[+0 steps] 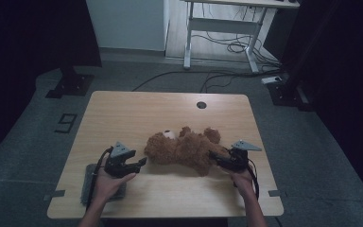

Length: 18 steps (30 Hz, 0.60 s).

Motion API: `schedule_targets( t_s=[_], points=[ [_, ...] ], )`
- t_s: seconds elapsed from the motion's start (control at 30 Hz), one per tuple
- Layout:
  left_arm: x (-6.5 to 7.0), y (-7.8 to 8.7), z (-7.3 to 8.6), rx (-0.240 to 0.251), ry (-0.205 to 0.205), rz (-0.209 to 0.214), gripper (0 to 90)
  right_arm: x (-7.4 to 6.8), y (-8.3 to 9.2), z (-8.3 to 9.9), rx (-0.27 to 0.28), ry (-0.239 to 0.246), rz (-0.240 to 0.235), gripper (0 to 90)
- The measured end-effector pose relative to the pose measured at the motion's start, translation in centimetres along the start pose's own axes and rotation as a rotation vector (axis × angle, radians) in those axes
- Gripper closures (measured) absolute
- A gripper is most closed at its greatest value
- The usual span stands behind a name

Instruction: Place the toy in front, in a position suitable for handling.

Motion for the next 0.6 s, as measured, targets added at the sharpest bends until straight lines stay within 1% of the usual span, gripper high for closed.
schedule_targets(
  t_s=[0.07, 0.13, 0.2, 0.23, 0.33, 0.4, 0.5, 0.6],
  points=[
    [-0.5, 0.4, 0.8, -0.003, 0.006, 0.003, 37.2, 0.0, 0.0, 0.1, 0.002, -0.006, 0.002, 44.0],
    [-1.1, 0.7, 1.5, -0.017, 0.015, 0.000, 35.3, 0.0, 0.0, 0.2, 0.010, -0.011, 0.002, 44.0],
    [-1.8, 1.2, 2.3, -0.027, 0.038, -0.004, 33.4, -0.1, 0.0, 0.2, 0.014, -0.014, 0.002, 44.0],
    [-2.0, 1.3, 2.6, -0.032, 0.043, -0.008, 32.3, -0.1, 0.0, 0.3, 0.014, -0.015, 0.002, 44.0],
    [-2.7, 1.8, 3.6, -0.048, 0.054, -0.050, 29.5, -0.2, 0.0, 0.4, 0.019, -0.018, 0.004, 44.1],
    [-3.1, 1.9, 4.6, -0.071, 0.059, -0.077, 27.5, -0.2, 0.1, 0.5, 0.022, -0.017, 0.004, 44.0],
    [-3.2, 1.5, 5.8, -0.113, 0.068, -0.106, 24.6, -0.3, 0.1, 0.6, 0.023, -0.019, 0.003, 43.9],
    [-3.2, 1.1, 6.5, -0.137, 0.062, -0.129, 22.6, -0.3, 0.2, 0.7, 0.024, -0.020, 0.002, 43.7]
  ],
)
Point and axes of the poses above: each handheld gripper's, and its own axes: y roughly backward along the jaws, z roughly out of its underside, x roughly to its right, the point moved 4 cm from there along -y, roughly forward along the jaws, and after that the axes turned 15 degrees about -z, right-handed, at the moved point
